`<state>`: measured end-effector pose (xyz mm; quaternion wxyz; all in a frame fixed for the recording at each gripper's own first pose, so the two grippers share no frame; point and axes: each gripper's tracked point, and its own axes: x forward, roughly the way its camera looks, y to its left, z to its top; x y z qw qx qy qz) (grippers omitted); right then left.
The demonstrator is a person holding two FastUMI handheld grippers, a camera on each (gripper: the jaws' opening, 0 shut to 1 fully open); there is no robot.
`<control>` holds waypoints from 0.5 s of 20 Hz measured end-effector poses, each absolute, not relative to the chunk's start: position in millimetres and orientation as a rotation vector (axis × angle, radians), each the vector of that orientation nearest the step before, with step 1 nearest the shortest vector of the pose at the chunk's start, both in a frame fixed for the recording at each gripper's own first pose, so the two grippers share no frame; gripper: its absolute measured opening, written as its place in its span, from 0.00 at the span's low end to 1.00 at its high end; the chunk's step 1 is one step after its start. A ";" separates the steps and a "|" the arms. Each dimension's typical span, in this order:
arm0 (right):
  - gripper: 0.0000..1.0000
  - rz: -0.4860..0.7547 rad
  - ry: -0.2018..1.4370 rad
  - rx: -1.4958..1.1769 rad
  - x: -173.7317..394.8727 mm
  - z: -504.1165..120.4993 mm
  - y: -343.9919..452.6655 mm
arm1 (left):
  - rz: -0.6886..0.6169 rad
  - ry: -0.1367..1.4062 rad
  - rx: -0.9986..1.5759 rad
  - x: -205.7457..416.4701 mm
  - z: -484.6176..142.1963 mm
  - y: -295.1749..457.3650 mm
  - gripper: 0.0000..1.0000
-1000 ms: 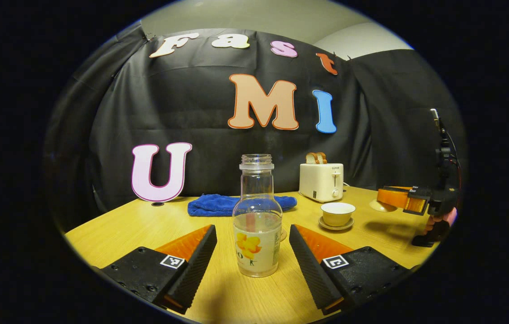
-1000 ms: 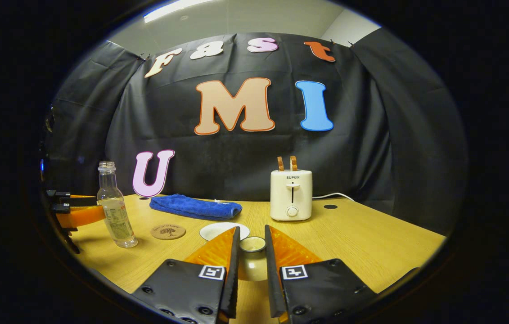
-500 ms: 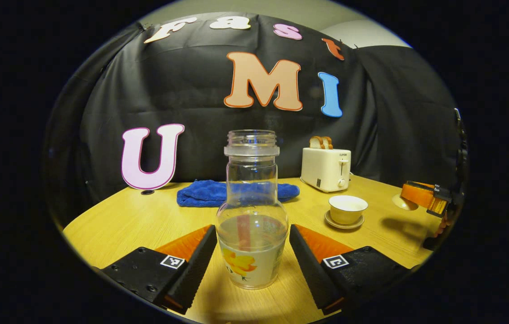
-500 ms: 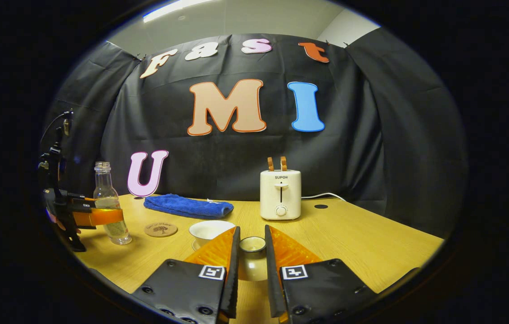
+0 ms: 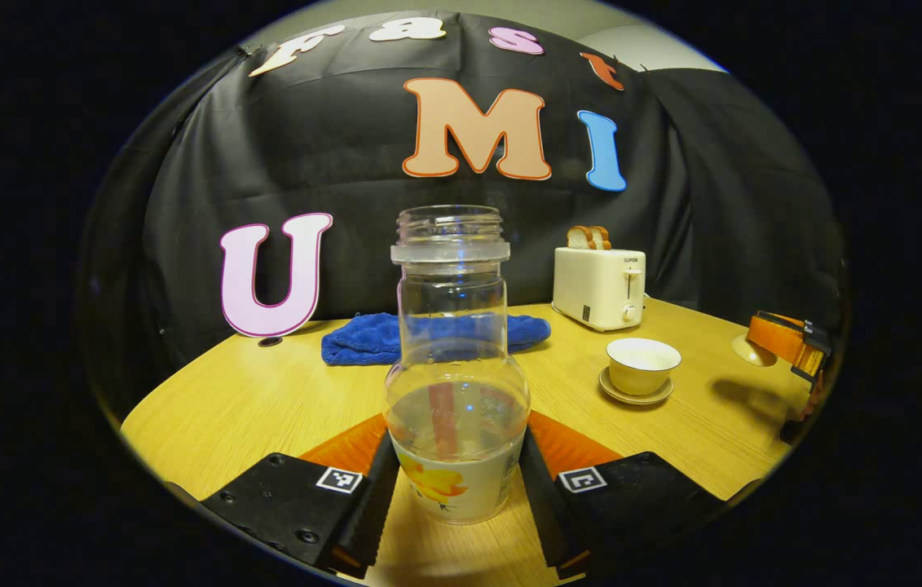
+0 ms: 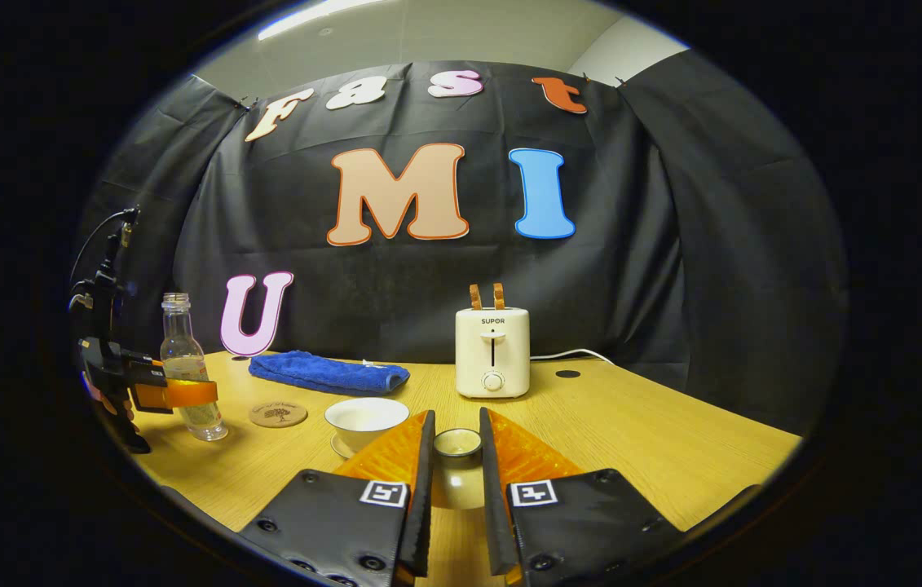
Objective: Open the teacup lid with one hand, grasp the water bottle and pour water into the teacup with the other hand; after pouring, place the water bottle on the coaster and then close the teacup lid.
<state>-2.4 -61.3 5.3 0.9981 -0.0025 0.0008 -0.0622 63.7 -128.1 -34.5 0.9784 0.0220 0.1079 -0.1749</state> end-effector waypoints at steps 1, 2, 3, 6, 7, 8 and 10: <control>0.31 -0.126 0.002 -0.005 -2.9 5.4 -62.4 | -0.339 0.215 0.046 65.2 -35.0 -127.7 0.72; 0.31 -0.128 0.002 -0.005 -2.3 5.4 -63.2 | -0.331 0.216 0.050 66.2 -34.3 -128.5 0.70; 0.31 -0.130 0.001 -0.006 -2.8 6.2 -64.0 | -0.323 0.214 0.052 67.8 -34.6 -129.1 0.70; 0.31 -0.135 0.001 -0.005 -3.3 5.5 -67.4 | -0.316 0.229 0.106 72.9 -35.9 -136.7 0.69; 0.31 -0.139 0.001 -0.006 -3.1 5.9 -68.9 | -0.320 0.230 0.134 74.5 -34.3 -139.7 0.69; 0.31 -0.143 0.001 -0.005 -3.3 5.5 -70.5 | -0.320 0.223 0.161 76.5 -30.4 -142.5 0.69; 0.31 -0.150 0.000 -0.006 -3.5 6.0 -73.9 | -0.309 0.197 0.228 82.2 -18.8 -146.5 0.69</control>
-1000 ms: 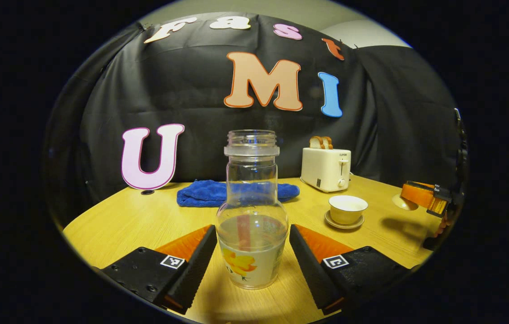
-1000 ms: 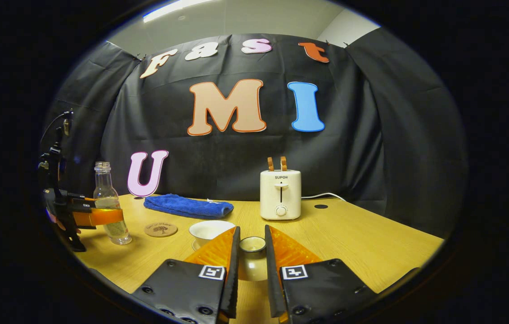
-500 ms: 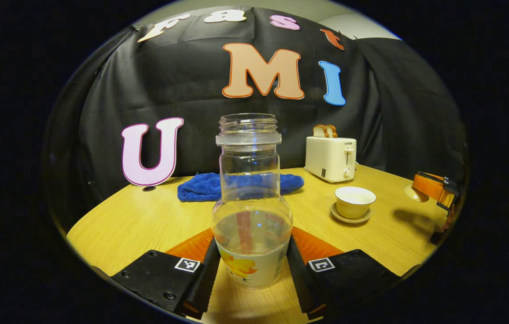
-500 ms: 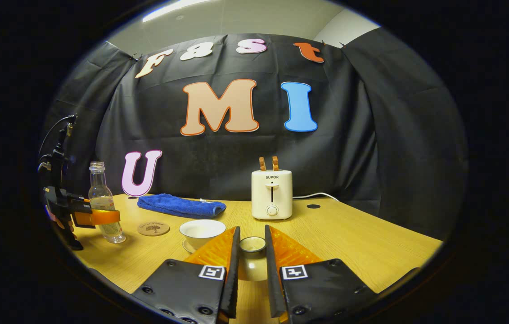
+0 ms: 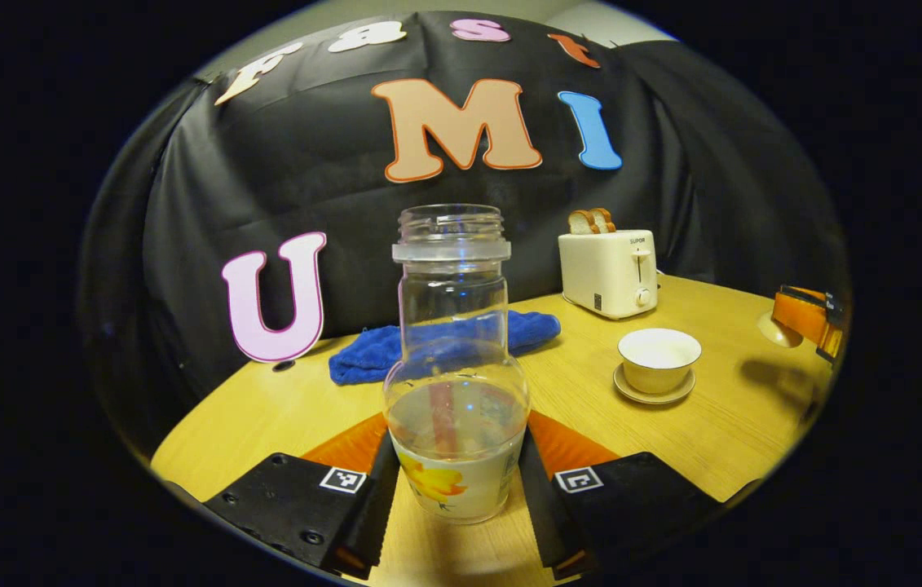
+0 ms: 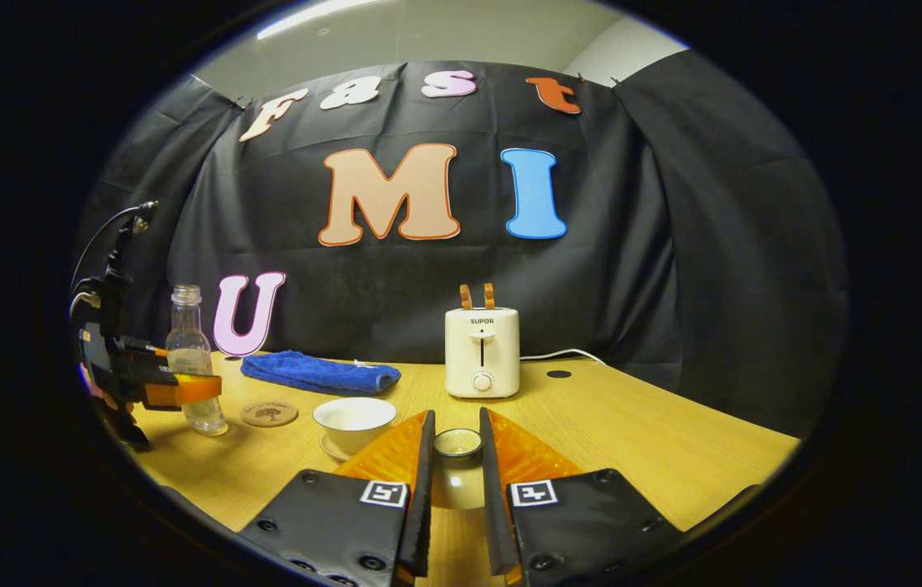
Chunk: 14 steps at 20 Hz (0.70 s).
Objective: Open the teacup lid with one hand, grasp the water bottle and pour water into the teacup with the other hand; after pouring, place the water bottle on the coaster and then close the teacup lid.
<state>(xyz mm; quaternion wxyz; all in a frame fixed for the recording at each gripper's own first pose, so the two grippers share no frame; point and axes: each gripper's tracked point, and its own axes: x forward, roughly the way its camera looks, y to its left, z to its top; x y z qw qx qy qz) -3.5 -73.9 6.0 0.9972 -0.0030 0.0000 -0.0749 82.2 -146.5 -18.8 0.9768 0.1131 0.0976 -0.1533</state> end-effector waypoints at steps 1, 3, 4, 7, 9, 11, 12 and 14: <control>0.31 -0.152 0.001 -0.006 -3.5 6.0 -75.5 | -0.307 0.186 0.270 85.5 -13.5 -148.8 0.69; 0.31 -0.159 0.000 -0.006 -4.2 6.5 -79.4 | -0.317 0.149 0.361 88.8 -1.5 -156.9 0.69; 0.31 -0.162 0.000 -0.006 -4.2 5.9 -81.4 | -0.314 0.126 0.408 93.4 4.7 -160.2 0.69; 0.31 -0.177 -0.001 -0.007 -4.3 6.6 -89.1 | -0.283 0.082 0.562 107.1 15.9 -163.1 0.69; 0.30 -0.190 -0.002 -0.007 -5.3 7.0 -96.0 | -0.242 0.061 0.723 119.4 21.1 -161.6 0.69; 0.33 -0.203 -0.002 -0.007 -4.6 6.9 -102.8 | -0.237 0.043 0.860 126.1 19.3 -167.2 0.68; 0.31 -0.208 -0.002 -0.008 -6.0 6.7 -105.4 | -0.247 0.038 0.904 127.6 18.2 -171.7 0.69; 0.31 -0.216 -0.003 -0.008 -5.8 7.0 -109.3 | -0.263 0.026 0.989 133.2 12.2 -178.0 0.69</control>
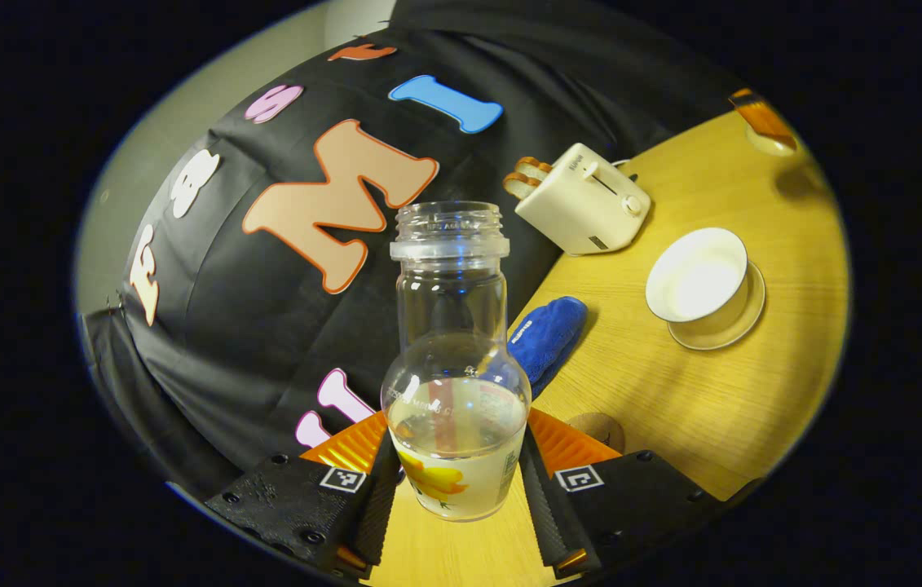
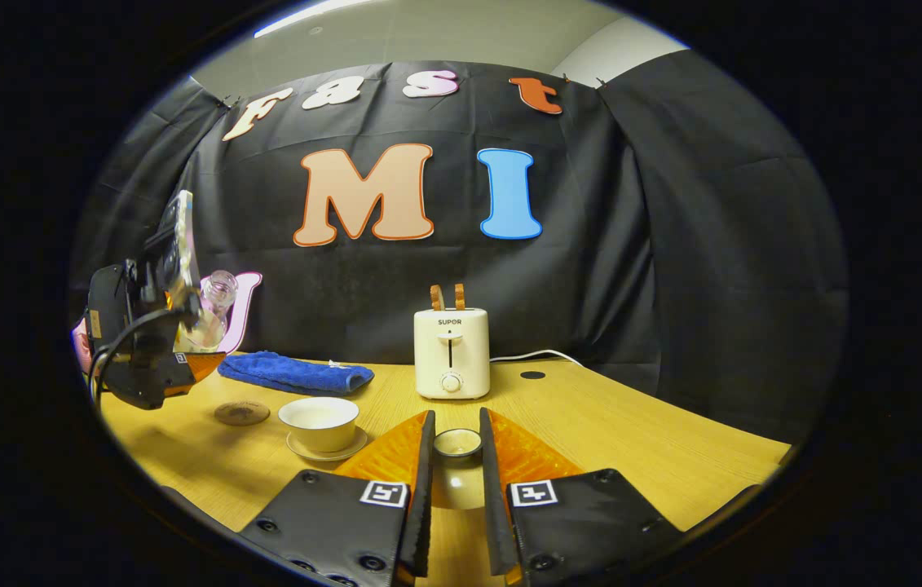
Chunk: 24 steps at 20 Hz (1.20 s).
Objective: Open the teacup lid with one hand, grasp the water bottle and pour water into the teacup with the other hand; after pouring, place the water bottle on the coaster and then close the teacup lid.
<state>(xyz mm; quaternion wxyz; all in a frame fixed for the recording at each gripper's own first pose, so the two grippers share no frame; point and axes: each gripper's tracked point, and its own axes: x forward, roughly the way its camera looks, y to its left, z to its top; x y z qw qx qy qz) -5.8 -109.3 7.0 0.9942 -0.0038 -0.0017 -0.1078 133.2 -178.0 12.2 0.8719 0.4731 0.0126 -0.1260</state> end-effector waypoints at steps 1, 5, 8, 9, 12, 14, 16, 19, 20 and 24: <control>0.31 -0.218 -0.003 -0.008 -6.5 7.8 -110.3 | -0.269 0.023 1.036 134.8 9.1 -180.8 0.69; 0.31 -0.225 -0.004 -0.009 -6.6 7.5 -113.9 | -0.293 0.038 1.185 136.5 -8.4 -189.6 0.69; 0.31 -0.226 -0.004 -0.009 -6.8 7.4 -114.6 | -0.297 0.041 1.300 135.9 -14.0 -191.8 0.69; 0.31 -0.226 -0.004 -0.009 -6.7 7.4 -114.5 | -0.305 0.045 1.336 135.9 -16.1 -195.4 0.69; 0.31 -0.226 -0.004 -0.009 -6.9 7.4 -114.6 | -0.324 0.045 1.416 138.8 -20.4 -202.0 0.67; 0.31 -0.226 -0.003 -0.009 -6.7 7.5 -114.6 | -0.331 0.051 1.466 137.2 -24.4 -202.8 0.67; 0.31 -0.226 -0.003 -0.009 -6.6 7.3 -114.8 | -0.335 0.054 1.520 140.9 -27.2 -203.4 0.67; 0.31 -0.225 -0.003 -0.009 -7.1 7.5 -114.5 | -0.340 0.043 1.589 141.2 -25.8 -206.9 0.67; 0.31 -0.225 -0.003 -0.009 -7.3 7.3 -114.5 | -0.345 0.037 1.604 142.0 -25.8 -208.6 0.67; 0.30 -0.225 -0.002 -0.010 -6.8 7.5 -114.6 | -0.352 0.037 1.677 142.4 -25.0 -214.5 0.67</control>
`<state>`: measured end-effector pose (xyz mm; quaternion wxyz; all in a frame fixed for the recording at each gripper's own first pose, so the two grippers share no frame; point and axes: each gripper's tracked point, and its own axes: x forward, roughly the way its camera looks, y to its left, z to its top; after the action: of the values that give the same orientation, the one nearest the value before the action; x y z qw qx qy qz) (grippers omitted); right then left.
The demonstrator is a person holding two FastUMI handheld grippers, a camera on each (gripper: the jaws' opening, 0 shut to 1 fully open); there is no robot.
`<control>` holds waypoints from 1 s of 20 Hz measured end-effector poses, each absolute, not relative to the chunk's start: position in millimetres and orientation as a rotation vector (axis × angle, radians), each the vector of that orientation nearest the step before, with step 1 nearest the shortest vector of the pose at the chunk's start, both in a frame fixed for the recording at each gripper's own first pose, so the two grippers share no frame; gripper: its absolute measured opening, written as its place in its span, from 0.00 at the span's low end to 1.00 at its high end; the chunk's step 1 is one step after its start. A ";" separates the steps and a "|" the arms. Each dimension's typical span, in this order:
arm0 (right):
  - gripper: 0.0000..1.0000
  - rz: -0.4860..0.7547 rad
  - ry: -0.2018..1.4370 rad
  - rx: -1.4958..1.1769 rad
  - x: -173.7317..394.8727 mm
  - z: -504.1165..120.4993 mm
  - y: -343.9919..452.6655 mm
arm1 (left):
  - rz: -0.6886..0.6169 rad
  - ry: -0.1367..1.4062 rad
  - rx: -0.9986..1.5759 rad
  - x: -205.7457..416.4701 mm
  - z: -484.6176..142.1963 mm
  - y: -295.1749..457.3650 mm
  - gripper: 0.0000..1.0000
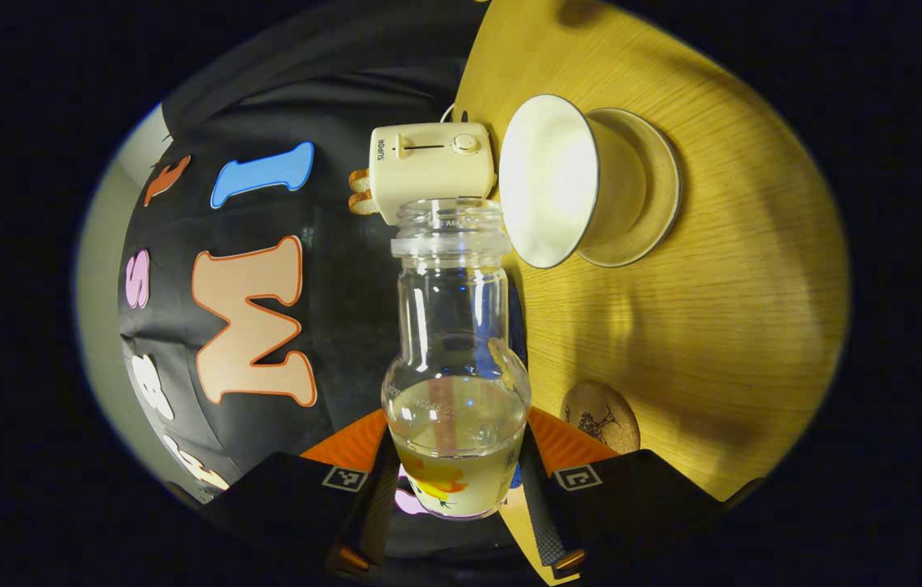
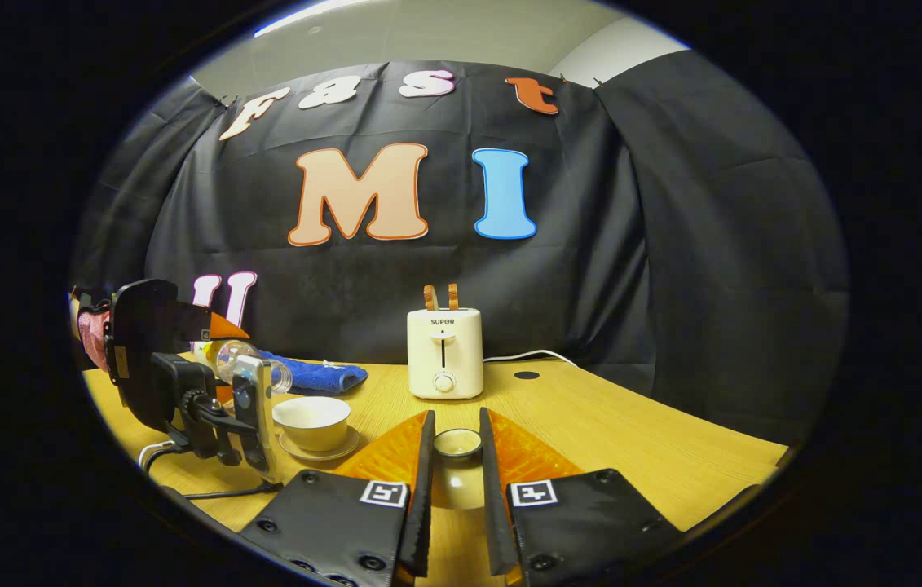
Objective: Open the teacup lid with one hand, grasp the water bottle and pour water into the teacup with the other hand; after pouring, place the water bottle on the coaster and then close the teacup lid.
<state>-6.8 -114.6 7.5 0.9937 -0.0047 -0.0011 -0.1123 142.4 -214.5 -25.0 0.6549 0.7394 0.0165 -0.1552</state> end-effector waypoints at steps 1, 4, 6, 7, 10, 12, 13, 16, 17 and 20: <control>0.31 -0.225 -0.002 -0.009 -6.8 7.6 -114.6 | -0.353 0.042 1.697 141.8 -24.0 -213.2 0.67; 0.31 -0.225 -0.001 -0.009 -6.7 7.3 -114.9 | -0.352 0.039 1.750 142.2 -19.9 -213.6 0.67; 0.30 -0.225 -0.001 -0.009 -6.4 7.2 -114.6 | -0.350 0.032 1.772 145.8 -15.0 -215.5 0.68; 0.31 -0.225 -0.001 -0.009 -6.3 7.5 -114.5 | -0.348 0.028 1.783 145.3 -14.6 -214.9 0.67; 0.31 -0.225 -0.001 -0.009 -7.0 7.5 -114.8 | -0.335 -0.006 1.836 147.3 -5.8 -214.6 0.67; 0.31 -0.225 -0.002 -0.009 -6.6 7.6 -114.6 | -0.328 -0.009 1.867 149.9 -1.9 -212.6 0.67; 0.31 -0.223 -0.001 -0.009 -6.6 7.6 -114.6 | -0.323 -0.009 1.877 151.3 -0.4 -211.8 0.67; 0.31 -0.223 -0.002 -0.008 -5.3 7.2 -114.9 | -0.319 -0.008 1.889 153.8 1.2 -209.6 0.67; 0.31 -0.223 -0.002 -0.009 -5.8 7.3 -114.6 | -0.317 -0.010 1.901 153.0 3.3 -209.1 0.67; 0.31 -0.223 -0.002 -0.009 -6.3 6.6 -114.7 | -0.320 -0.026 1.930 153.6 7.1 -212.0 0.66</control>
<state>-6.3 -114.7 6.6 0.9938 -0.0043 -0.0011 -0.1112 153.6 -212.0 7.1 0.5584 0.8184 -0.0110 -0.1356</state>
